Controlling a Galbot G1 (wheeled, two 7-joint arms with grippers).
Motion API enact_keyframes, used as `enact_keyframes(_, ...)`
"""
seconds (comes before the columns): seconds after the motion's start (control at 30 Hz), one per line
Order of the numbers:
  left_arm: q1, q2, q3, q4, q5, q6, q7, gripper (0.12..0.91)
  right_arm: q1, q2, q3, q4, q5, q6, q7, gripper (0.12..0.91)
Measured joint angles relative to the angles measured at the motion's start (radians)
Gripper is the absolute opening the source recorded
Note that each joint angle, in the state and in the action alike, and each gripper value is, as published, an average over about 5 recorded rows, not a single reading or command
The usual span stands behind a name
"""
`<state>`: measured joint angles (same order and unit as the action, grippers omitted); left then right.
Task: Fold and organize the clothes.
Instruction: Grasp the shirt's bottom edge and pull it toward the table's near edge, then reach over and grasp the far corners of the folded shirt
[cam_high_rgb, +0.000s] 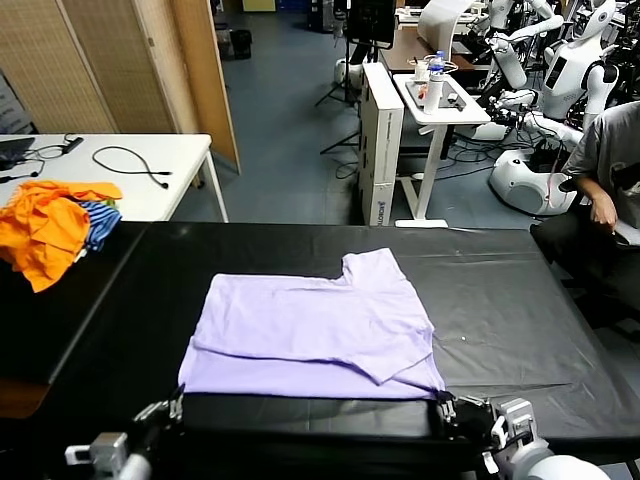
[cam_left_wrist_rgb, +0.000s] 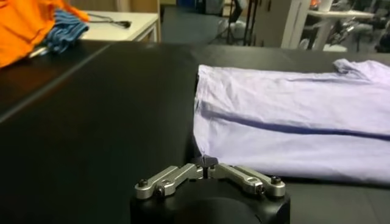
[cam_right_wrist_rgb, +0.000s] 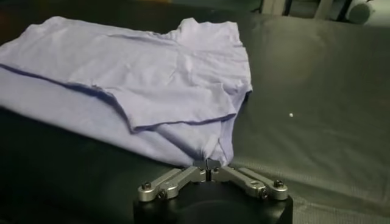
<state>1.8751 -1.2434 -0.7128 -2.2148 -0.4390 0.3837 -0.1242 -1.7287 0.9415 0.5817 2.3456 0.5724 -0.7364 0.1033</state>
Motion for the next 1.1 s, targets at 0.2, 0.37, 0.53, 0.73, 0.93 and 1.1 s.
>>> enact_keyframes(0.2,0.020,-0.008,-0.014,-0.018,-0.001,0.026,0.008,0.167,-0.040,0.008,0.004,0.030,-0.028,0.000,0.009,0.260)
enact_keyframes(0.37,0.031,-0.002,-0.028,-0.038,-0.002,0.074,0.013,0.405,-0.105,0.024,0.028,0.086,-0.032,0.000,0.019,0.562)
enact_keyframes(0.53,0.036,0.011,-0.066,-0.059,-0.007,0.112,0.074,0.725,-0.131,0.031,0.077,0.148,0.012,0.000,0.026,0.844)
enact_keyframes(0.73,-0.009,0.043,-0.135,-0.095,-0.098,0.158,0.059,0.900,-0.013,-0.002,0.098,0.126,0.115,0.000,0.042,0.906)
enact_keyframes(0.93,-0.154,0.110,-0.129,-0.083,-0.273,0.218,-0.014,0.907,0.248,-0.060,0.021,-0.016,0.208,0.000,0.078,0.907)
enact_keyframes(1.1,-0.323,0.200,-0.060,-0.003,-0.419,0.228,-0.053,0.907,0.477,-0.069,-0.104,-0.181,0.226,0.000,0.114,0.907)
